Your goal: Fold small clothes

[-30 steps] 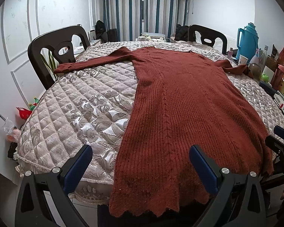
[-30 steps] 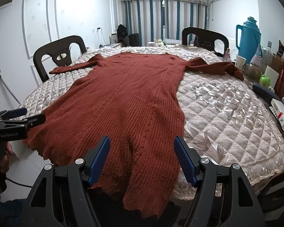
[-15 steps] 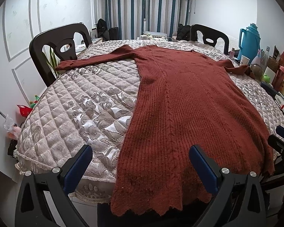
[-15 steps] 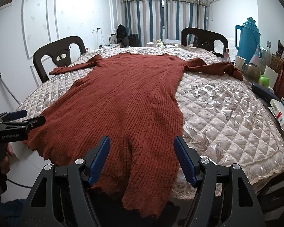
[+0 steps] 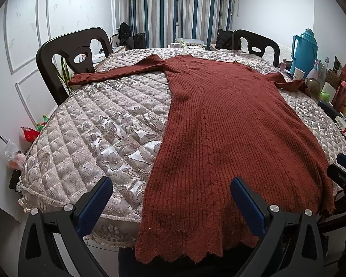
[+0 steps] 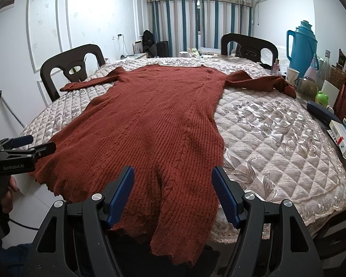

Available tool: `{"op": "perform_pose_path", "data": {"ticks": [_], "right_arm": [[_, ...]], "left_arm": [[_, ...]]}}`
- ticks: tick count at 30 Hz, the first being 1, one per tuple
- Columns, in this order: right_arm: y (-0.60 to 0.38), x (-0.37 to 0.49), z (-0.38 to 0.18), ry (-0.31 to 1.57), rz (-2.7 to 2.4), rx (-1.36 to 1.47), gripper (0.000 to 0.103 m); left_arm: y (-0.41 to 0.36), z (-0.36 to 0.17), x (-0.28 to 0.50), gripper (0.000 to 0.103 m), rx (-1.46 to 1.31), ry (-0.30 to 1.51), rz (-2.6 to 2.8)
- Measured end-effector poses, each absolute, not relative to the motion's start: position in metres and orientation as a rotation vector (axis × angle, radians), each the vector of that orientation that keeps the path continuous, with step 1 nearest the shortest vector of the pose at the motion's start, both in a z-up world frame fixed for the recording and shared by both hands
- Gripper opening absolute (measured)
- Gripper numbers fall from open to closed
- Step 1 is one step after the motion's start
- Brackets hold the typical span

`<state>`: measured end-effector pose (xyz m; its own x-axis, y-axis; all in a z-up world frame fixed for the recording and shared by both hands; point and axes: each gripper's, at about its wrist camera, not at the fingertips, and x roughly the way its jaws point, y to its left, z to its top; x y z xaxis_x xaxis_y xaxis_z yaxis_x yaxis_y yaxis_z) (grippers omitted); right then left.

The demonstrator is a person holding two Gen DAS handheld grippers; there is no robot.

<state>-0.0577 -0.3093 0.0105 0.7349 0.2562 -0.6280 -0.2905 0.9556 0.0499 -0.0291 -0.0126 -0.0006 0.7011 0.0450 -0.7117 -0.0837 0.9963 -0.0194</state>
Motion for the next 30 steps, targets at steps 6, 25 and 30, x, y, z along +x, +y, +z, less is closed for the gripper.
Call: {"op": "perform_pose_path", "data": {"ticks": [6,25,30], "right_arm": [[-0.308,-0.056,0.009,0.685,0.305,-0.053,0.070],[-0.300,-0.036,0.011,0.707,0.327,-0.059,0.070],[-0.297,-0.027,0.013,0.712,0.334,-0.063,0.070]], "left_arm": [[-0.014,-0.002,-0.025,0.103,-0.046,0.795,0.066],[-0.007,-0.006,-0.007,0.103,-0.050,0.814,0.067],[-0.003,-0.006,0.002,0.103,-0.055,0.820,0.070]]}}
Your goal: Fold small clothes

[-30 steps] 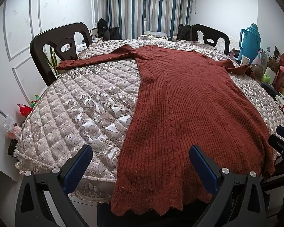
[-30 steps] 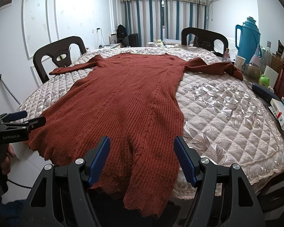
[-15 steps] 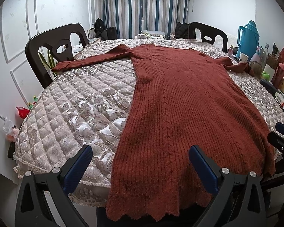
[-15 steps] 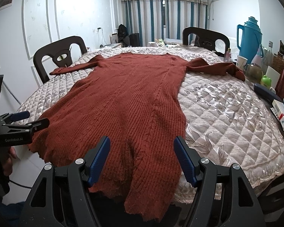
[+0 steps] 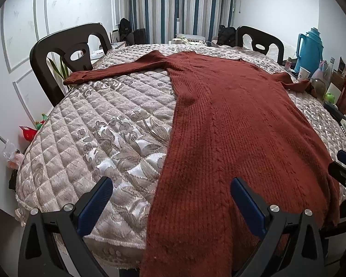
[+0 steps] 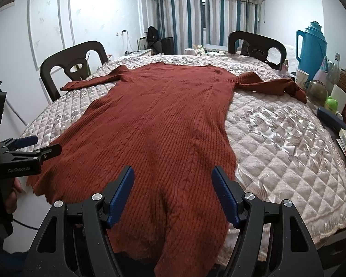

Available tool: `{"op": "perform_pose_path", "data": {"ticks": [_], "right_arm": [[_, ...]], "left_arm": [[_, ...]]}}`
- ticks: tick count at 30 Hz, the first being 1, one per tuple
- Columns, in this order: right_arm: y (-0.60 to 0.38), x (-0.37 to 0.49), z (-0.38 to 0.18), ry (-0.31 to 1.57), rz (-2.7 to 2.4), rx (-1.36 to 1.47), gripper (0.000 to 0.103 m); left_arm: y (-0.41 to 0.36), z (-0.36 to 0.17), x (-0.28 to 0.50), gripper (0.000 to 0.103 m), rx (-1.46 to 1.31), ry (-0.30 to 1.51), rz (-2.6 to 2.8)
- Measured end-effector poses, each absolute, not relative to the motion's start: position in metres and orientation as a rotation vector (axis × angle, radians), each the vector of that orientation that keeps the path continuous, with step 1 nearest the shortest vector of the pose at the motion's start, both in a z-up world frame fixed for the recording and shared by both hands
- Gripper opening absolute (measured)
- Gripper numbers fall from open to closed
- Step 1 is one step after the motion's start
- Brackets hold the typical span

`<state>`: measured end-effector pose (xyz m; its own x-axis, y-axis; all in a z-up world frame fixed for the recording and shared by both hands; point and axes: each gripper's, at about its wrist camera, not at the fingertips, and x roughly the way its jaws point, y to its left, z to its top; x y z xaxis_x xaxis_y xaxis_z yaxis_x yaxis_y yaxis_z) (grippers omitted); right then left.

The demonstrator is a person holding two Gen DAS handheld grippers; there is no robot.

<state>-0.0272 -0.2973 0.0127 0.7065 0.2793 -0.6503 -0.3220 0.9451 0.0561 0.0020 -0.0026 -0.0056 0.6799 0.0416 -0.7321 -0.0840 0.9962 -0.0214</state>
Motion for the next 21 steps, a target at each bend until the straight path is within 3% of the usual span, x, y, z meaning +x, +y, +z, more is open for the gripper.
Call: {"op": "perform_pose_path", "data": {"ticks": [21], "right_arm": [[-0.278,0.033,0.022,0.740,0.356,-0.072,0.070]], "left_arm": [[0.061,0.001,0.056,0.103,-0.282,0.775,0.093]]}}
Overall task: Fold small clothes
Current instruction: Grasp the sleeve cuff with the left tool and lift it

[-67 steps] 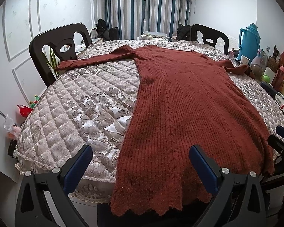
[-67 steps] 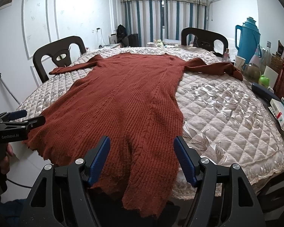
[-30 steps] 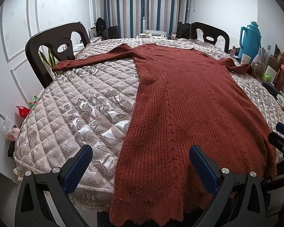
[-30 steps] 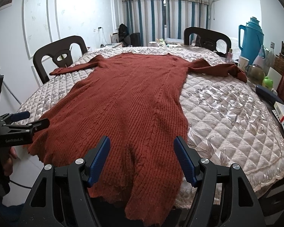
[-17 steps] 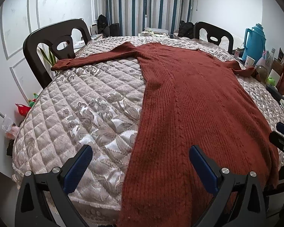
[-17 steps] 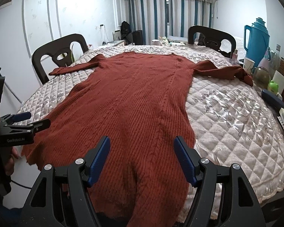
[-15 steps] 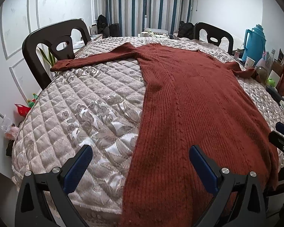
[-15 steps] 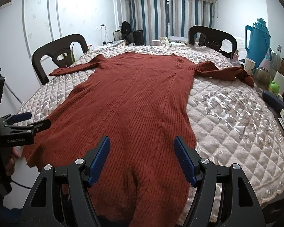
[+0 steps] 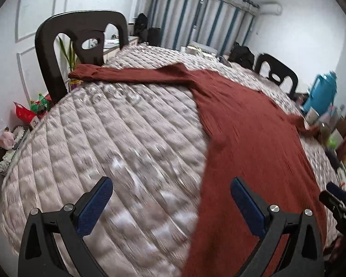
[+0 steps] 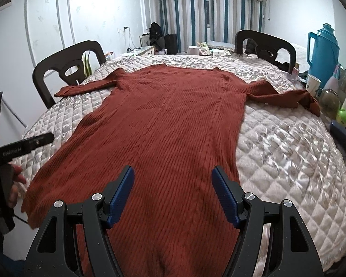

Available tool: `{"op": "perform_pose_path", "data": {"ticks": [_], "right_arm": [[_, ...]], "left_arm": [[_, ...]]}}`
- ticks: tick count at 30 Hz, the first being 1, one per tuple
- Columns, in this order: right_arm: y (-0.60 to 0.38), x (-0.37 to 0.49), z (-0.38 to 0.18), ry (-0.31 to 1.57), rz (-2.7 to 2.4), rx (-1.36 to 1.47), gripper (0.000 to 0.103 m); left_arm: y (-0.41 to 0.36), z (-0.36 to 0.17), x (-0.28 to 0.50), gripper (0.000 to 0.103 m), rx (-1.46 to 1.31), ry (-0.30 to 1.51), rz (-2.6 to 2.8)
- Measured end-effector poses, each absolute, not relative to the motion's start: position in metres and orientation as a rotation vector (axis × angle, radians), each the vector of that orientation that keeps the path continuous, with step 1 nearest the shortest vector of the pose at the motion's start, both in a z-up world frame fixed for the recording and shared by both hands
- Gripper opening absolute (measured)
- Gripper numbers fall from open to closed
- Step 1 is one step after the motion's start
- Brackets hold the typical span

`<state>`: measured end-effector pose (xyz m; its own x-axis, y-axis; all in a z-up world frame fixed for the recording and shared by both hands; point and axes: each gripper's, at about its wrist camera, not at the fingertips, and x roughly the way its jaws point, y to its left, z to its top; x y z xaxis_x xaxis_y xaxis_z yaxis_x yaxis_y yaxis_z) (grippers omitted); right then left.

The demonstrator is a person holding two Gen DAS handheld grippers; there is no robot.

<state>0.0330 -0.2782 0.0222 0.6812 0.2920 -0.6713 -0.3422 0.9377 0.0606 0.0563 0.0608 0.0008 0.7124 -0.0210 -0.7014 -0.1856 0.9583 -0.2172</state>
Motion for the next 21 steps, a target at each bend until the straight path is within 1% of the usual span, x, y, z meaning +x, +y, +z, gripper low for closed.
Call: {"op": "perform_pose_path", "data": {"ticks": [6,12,13,15,18,21], "right_arm": [[-0.267,0.056,0.027,0.735,0.376,-0.073,0.070],[-0.254,0.075,0.034,0.723,0.405,-0.074,0.070],[-0.251,0.078,0.034,0.723,0.409,-0.075,0.070],[-0.248,0.084,0.035,0.724,0.415,-0.077,0.070],[-0.244,0.091,0.033,0.731,0.417,-0.077,0.070],[-0.242,0.100,0.028,0.751,0.411,-0.072,0.070]], "left_arm": [[0.099,0.000,0.084,0.103,-0.387,0.796,0.072],[0.142,0.001,0.113,0.102,-0.470,0.779,0.112],[0.151,0.000,0.120,0.101,-0.493,0.776,0.123],[0.170,-0.002,0.132,0.095,-0.514,0.766,0.179],[0.191,-0.004,0.143,0.087,-0.514,0.725,0.254],[0.207,-0.008,0.158,0.085,-0.493,0.686,0.330]]}}
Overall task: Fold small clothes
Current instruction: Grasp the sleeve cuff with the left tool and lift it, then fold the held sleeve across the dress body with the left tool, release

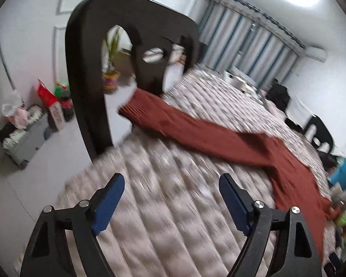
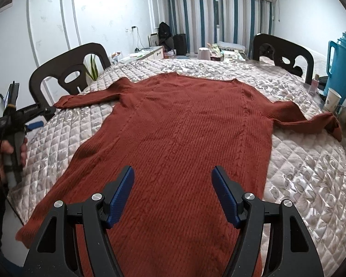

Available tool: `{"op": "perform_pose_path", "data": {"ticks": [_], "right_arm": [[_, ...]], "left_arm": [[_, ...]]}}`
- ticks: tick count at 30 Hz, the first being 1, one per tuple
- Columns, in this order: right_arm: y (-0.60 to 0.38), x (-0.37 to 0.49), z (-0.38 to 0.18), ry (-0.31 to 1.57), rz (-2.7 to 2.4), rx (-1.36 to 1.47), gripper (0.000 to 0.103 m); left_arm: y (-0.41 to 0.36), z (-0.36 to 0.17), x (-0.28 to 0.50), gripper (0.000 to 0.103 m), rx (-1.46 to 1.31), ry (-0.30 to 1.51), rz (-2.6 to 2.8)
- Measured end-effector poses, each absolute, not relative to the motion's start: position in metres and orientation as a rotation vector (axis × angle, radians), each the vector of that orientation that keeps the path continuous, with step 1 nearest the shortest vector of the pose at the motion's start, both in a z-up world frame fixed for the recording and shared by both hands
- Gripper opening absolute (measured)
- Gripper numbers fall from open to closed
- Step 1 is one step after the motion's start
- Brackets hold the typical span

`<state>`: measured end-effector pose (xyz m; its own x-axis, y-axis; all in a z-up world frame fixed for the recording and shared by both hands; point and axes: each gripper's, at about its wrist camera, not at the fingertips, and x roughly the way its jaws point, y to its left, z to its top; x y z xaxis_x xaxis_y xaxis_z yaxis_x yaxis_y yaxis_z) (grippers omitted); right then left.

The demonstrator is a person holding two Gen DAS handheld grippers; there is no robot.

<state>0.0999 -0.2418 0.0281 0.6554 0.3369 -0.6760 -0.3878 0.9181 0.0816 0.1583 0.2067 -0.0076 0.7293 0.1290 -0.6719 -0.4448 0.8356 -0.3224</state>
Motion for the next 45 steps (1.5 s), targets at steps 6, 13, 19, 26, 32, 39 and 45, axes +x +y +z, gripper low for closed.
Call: {"op": "perform_pose_path", "data": {"ticks": [6,13,19,26,32,39,45], "right_arm": [[-0.237,0.115,0.021,0.784,0.406,-0.070,0.070],[-0.233,0.129,0.017,0.801,0.409,-0.064,0.070],[-0.231,0.135,0.014,0.810,0.413,-0.058,0.070],[-0.229,0.135,0.015,0.807,0.422,-0.056,0.070],[-0.238,0.131,0.018,0.795,0.407,-0.035,0.070],[-0.253,0.127,0.018,0.791,0.384,-0.008,0.070],[-0.273,0.121,0.018,0.790,0.338,0.015,0.070]], "left_arm": [[0.234,-0.024,0.198,0.085,-0.550,0.700,0.389],[0.240,-0.032,0.232,0.085,-0.550,0.749,0.444],[0.247,-0.040,0.245,0.072,-0.572,0.797,0.486],[0.232,-0.021,0.258,0.017,-0.432,0.771,0.498],[0.203,0.015,0.264,0.013,-0.353,0.696,0.389],[0.105,0.067,0.283,0.012,-0.207,0.604,0.072],[-0.004,0.069,0.303,0.013,-0.106,0.628,-0.240]]}}
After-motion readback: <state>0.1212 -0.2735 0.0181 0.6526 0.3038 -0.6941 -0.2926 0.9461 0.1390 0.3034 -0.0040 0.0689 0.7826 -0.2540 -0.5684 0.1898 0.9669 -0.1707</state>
